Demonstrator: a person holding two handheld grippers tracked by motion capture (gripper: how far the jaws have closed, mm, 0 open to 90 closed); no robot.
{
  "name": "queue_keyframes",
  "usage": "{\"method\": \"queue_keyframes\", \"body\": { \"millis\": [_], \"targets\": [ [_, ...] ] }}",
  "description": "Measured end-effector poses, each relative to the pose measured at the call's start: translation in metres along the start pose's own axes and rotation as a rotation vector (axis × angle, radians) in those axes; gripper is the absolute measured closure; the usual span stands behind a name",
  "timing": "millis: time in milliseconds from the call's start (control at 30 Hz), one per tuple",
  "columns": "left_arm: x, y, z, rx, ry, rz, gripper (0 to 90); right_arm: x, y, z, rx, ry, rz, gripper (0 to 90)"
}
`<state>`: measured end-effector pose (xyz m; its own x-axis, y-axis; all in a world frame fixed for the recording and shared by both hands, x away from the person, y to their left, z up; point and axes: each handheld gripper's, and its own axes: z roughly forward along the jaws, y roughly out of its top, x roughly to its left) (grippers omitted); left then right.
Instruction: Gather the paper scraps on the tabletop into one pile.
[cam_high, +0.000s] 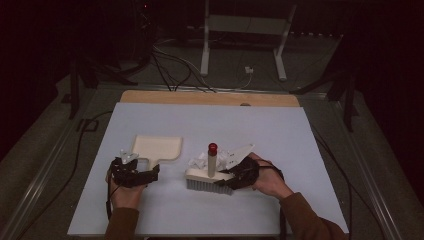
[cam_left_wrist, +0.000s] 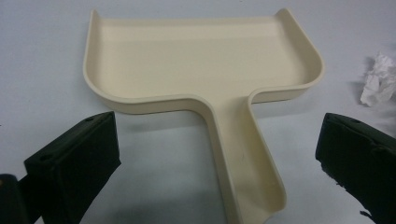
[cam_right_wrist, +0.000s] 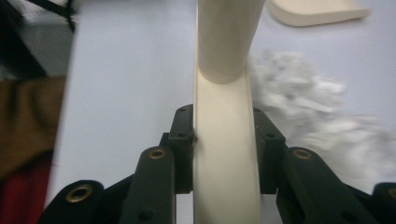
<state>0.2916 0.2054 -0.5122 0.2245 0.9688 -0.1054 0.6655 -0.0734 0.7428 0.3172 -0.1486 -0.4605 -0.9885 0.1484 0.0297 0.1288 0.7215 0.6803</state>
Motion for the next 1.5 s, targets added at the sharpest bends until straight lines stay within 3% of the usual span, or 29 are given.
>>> {"method": "queue_keyframes", "body": {
  "millis": [67, 400, 567, 667, 800, 900, 1000, 1233, 1400, 1500],
  "targets": [
    [0.0, 0.0, 0.0, -0.001, 0.0, -0.001, 0.6, -0.006, -0.001, -0.001, -0.007, -0.002, -0.002, 67.8],
    [0.0, 0.0, 0.001, 0.001, 0.0, -0.003, 0.5, -0.022, -0.006, -0.007, -0.007, -0.107, -0.017, 67.8],
    [0.001, 0.0, 0.0, 0.001, -0.001, -0.001, 0.6, -0.017, -0.005, -0.011, -0.048, -0.074, -0.02, 67.7],
    [0.0, 0.0, 0.0, 0.003, -0.002, 0.0, 0.6, -0.012, -0.001, -0.019, -0.085, -0.074, 0.015, 67.6],
    [0.0, 0.0, 0.0, -0.001, -0.003, -0.004, 0.6, -0.01, 0.002, -0.035, -0.159, -0.116, 0.09, 67.6],
    [0.0, 0.0, 0.0, -0.003, -0.001, -0.003, 0.5, -0.01, 0.001, -0.047, -0.211, -0.202, 0.211, 67.6],
    [0.0, 0.0, 0.0, 0.002, -0.001, 0.001, 0.5, -0.008, -0.001, -0.055, -0.214, -0.33, 0.327, 67.6],
    [-0.001, 0.0, 0.0, 0.003, -0.002, 0.003, 0.6, 0.005, -0.004, -0.057, -0.122, -0.6, 0.453, 67.6],
    [-0.001, 0.0, 0.0, 0.003, -0.001, 0.002, 0.6, 0.01, -0.013, -0.057, -0.095, -0.723, 0.576, 67.6],
    [-0.001, 0.0, 0.0, 0.003, -0.002, 0.003, 0.5, 0.014, -0.021, -0.055, -0.077, -0.765, 0.644, 67.6]
  ]
}}
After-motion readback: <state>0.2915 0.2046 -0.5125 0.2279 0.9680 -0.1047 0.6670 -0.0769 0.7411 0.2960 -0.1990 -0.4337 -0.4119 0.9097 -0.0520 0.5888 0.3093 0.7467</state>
